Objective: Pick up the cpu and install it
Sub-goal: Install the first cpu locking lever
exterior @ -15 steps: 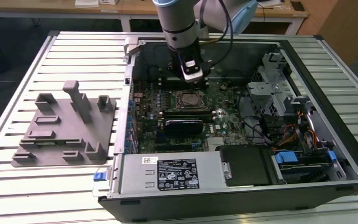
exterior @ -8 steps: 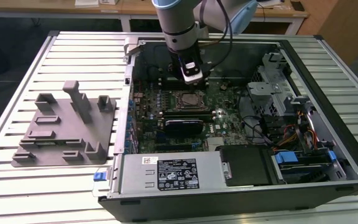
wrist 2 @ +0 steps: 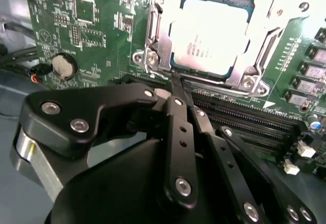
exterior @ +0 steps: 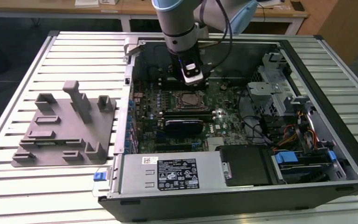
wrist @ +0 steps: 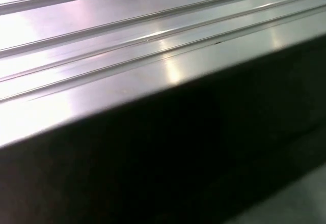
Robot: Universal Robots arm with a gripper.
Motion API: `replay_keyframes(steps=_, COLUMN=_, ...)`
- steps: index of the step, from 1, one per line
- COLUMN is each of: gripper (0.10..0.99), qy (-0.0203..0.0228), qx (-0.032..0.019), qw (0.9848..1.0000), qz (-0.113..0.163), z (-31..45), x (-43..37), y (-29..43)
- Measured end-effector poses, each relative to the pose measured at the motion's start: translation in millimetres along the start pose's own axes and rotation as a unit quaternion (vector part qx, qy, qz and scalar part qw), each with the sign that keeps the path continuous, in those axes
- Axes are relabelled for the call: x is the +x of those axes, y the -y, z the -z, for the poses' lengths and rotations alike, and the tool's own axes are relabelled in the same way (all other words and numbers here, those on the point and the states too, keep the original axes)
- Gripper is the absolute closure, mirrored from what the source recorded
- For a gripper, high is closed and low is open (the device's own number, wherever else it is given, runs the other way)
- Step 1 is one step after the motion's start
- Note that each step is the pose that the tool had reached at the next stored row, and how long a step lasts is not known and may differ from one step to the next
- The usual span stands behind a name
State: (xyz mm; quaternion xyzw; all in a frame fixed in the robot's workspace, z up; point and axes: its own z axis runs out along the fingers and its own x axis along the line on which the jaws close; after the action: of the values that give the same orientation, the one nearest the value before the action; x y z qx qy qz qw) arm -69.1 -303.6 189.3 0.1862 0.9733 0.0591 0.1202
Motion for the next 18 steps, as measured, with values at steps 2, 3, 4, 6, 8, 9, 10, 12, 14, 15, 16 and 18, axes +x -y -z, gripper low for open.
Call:
replay_keyframes(steps=2, gripper=0.980, qy=-0.0006, qx=-0.0017, qw=1.0000, qz=0.000, z=0.1, x=0.0, y=-0.1)
replay_keyframes(steps=3, gripper=0.980, qy=-0.0010, qx=-0.0030, qw=1.0000, qz=0.000, z=0.4, x=-0.1, y=-0.2)
replay_keyframes(steps=4, gripper=0.980, qy=-0.0012, qx=-0.0041, qw=1.0000, qz=-0.001, z=0.9, x=-0.3, y=-0.4)
replay_keyframes(steps=6, gripper=0.980, qy=-0.0012, qx=-0.0053, qw=1.0000, qz=-0.001, z=3.1, x=-0.8, y=-1.1)
replay_keyframes(steps=8, gripper=0.980, qy=-0.0014, qx=-0.0042, qw=1.0000, qz=-0.001, z=7.6, x=-1.7, y=-1.4)
replay_keyframes(steps=9, gripper=0.980, qy=-0.0014, qx=-0.0043, qw=1.0000, qz=-0.001, z=9.7, x=-2.2, y=-1.8)
replay_keyframes(steps=10, gripper=0.980, qy=-0.0014, qx=-0.0042, qw=1.0000, qz=-0.001, z=12.1, x=-2.7, y=-2.2)
replay_keyframes(steps=12, gripper=0.980, qy=-0.0015, qx=-0.0043, qw=1.0000, qz=-0.001, z=16.6, x=-3.7, y=-2.9)
replay_keyframes(steps=14, gripper=0.980, qy=-0.0015, qx=-0.0044, qw=1.0000, qz=-0.001, z=17.5, x=-3.9, y=-3.0)
replay_keyframes(steps=15, gripper=0.980, qy=-0.0015, qx=-0.0045, qw=1.0000, qz=-0.001, z=17.5, x=-3.9, y=-3.1)
replay_keyframes(steps=16, gripper=0.980, qy=-0.0015, qx=-0.0045, qw=1.0000, qz=-0.001, z=17.5, x=-3.9, y=-3.0)
replay_keyframes(steps=18, gripper=0.980, qy=-0.0016, qx=-0.0044, qw=1.0000, qz=-0.001, z=17.6, x=-4.1, y=-2.9)
